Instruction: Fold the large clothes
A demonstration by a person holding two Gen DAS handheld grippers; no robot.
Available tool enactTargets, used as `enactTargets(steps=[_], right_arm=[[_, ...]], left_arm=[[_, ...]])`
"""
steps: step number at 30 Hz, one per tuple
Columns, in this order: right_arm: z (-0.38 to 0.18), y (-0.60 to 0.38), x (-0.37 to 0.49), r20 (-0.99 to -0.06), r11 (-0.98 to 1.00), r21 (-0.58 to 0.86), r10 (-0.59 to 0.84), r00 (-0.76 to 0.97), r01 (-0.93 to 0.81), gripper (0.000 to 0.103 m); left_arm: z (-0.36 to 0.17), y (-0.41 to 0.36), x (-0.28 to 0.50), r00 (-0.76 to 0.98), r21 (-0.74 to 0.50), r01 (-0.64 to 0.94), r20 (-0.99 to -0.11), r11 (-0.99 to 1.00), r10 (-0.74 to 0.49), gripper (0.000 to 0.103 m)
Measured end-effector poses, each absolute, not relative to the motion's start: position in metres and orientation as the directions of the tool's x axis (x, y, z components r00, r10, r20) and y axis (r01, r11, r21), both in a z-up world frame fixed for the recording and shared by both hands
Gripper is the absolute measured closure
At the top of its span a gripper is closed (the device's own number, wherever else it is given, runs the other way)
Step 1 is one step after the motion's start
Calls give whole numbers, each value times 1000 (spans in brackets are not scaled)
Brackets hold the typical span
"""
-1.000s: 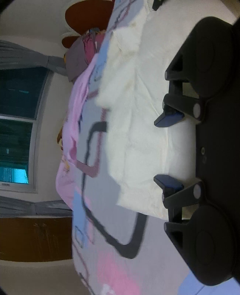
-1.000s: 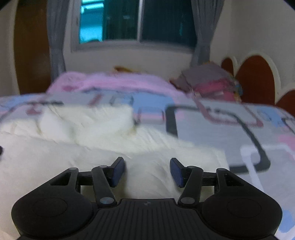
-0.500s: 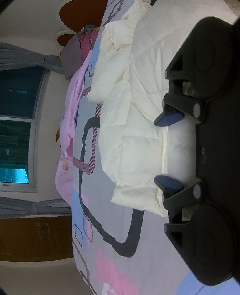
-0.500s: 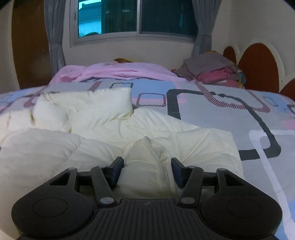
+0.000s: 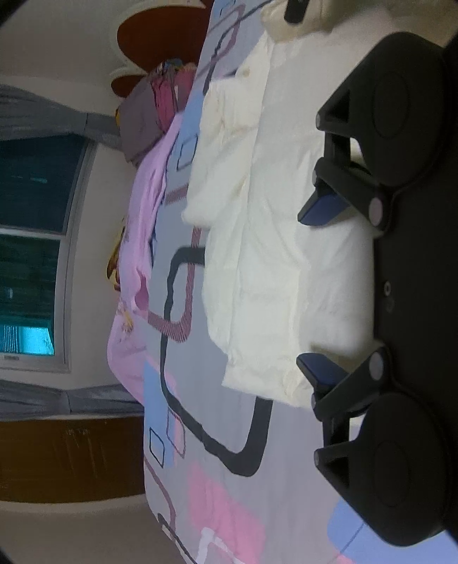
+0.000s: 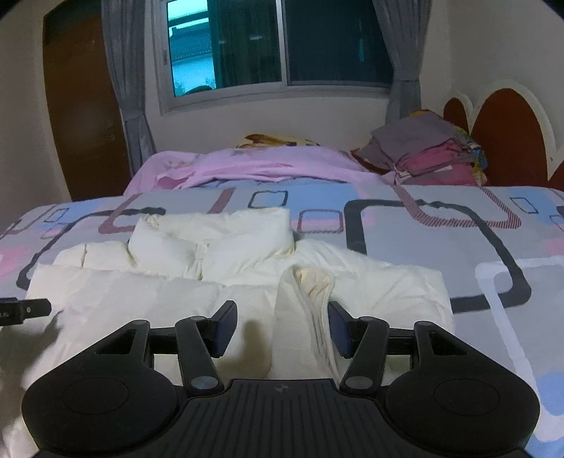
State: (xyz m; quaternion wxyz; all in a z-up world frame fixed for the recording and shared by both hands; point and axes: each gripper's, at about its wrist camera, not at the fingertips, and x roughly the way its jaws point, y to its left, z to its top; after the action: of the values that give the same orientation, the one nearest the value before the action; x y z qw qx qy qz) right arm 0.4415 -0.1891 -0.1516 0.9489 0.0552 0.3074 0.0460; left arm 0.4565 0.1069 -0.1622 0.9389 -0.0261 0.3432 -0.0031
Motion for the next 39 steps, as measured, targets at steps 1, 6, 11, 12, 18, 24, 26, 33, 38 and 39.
enactTargets(steps=[1, 6, 11, 12, 18, 24, 26, 33, 38, 39], right_arm=[[-153, -189, 439, -581, 989, 134, 124, 805, -55, 48], [-162, -188, 422, -603, 994, 92, 109, 791, -67, 48], [-188, -200, 421, -665, 995, 94, 97, 741, -45, 48], [-190, -201, 422, -670, 995, 94, 97, 736, -45, 48], [-188, -207, 422, -674, 993, 117, 94, 733, -20, 48], [-181, -215, 428, -682, 994, 103, 98, 725, -37, 53], [-175, -214, 428, -671, 990, 129, 130, 730, -58, 79], [-184, -217, 432, -670, 998, 47, 55, 741, -31, 67], [-172, -231, 423, -653, 998, 55, 46, 756, -13, 66], [-167, -231, 420, -638, 998, 55, 49, 768, -19, 66]], left_arm=[[-161, 104, 452, 765, -54, -4, -643, 999, -32, 24], [-169, 96, 434, 757, -35, 17, -653, 999, -36, 19], [-193, 98, 437, 726, -9, 15, -688, 1000, -17, 18], [-194, 98, 439, 722, -5, 17, -691, 1000, -16, 18], [-196, 94, 442, 714, 16, 6, -700, 1000, 6, 18], [-197, 90, 440, 716, 27, -6, -698, 1000, 24, 17], [-196, 90, 439, 717, 27, -11, -697, 1000, 27, 17], [-197, 87, 439, 720, 38, -18, -693, 999, 39, 16], [-195, 85, 440, 715, 47, -28, -697, 999, 52, 16], [-194, 84, 439, 714, 50, -35, -697, 998, 60, 16]])
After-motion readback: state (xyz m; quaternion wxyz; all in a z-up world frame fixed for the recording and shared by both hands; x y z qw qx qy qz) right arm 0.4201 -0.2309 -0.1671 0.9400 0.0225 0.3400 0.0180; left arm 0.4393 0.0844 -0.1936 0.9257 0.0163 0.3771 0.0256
